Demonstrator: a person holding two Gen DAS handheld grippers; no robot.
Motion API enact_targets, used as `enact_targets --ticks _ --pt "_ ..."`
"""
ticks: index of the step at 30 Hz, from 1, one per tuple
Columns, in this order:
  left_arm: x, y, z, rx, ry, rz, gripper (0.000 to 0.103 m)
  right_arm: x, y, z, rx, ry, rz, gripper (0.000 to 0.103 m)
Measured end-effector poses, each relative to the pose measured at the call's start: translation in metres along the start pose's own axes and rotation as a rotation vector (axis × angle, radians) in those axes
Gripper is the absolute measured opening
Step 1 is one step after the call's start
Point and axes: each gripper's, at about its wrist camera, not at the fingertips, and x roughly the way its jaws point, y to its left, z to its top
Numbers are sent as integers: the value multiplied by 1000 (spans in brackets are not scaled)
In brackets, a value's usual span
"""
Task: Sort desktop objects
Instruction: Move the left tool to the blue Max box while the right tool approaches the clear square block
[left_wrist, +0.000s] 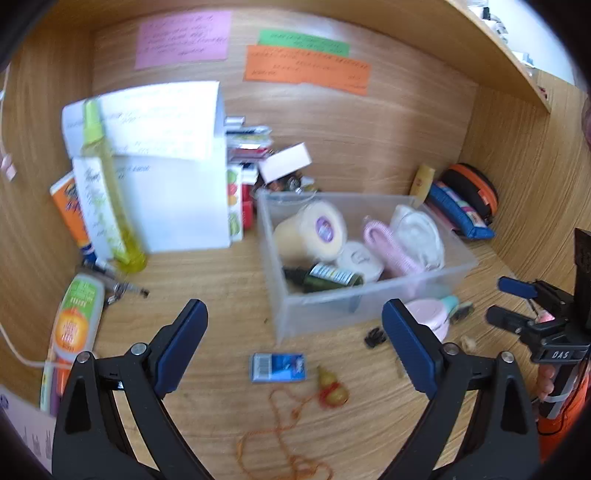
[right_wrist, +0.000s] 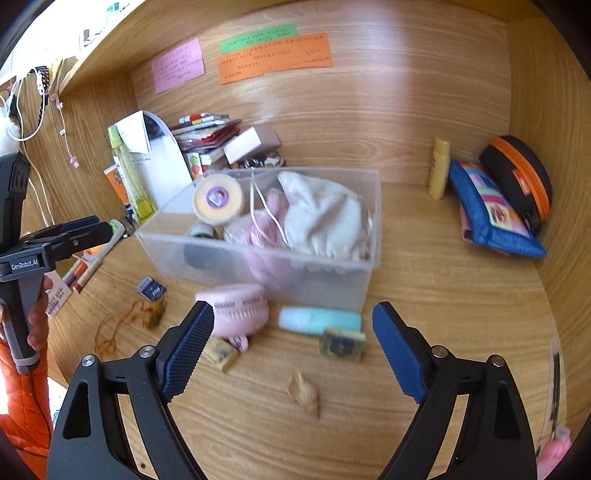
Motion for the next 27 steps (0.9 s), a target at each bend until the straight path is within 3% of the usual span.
enact_targets --ticks 5,10,16,27 --pt "2 21 -20 -33 54 70 96 -7 -12 -15 5 8 -61 86" --pt "5 42 -43 -100 141 61 96 -10 -30 -24 38 32 -85 86" --pt "7 38 -62 -99 191 58 96 -6 -33 -26 32 51 -84 86" --pt "50 20 -47 -23 248 42 96 18 -30 -14 35 82 -73 86"
